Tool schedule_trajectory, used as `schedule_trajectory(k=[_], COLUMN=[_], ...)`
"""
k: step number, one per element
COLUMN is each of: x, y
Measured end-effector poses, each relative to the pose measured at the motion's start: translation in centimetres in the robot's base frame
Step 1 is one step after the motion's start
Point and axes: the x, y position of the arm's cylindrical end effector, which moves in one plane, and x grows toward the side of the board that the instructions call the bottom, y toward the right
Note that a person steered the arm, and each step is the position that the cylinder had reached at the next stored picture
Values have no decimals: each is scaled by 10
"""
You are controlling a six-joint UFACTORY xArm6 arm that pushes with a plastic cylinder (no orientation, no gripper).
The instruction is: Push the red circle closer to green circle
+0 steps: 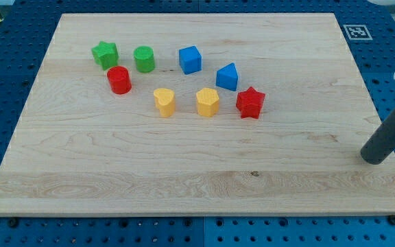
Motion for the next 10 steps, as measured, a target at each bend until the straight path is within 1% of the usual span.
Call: schedule_trajectory(k=[2, 3, 4, 6, 7, 8, 9, 10], x=[1, 1, 2, 1, -18, -63, -74, -84], y=[0, -14, -69, -217, -286, -331, -340, -365])
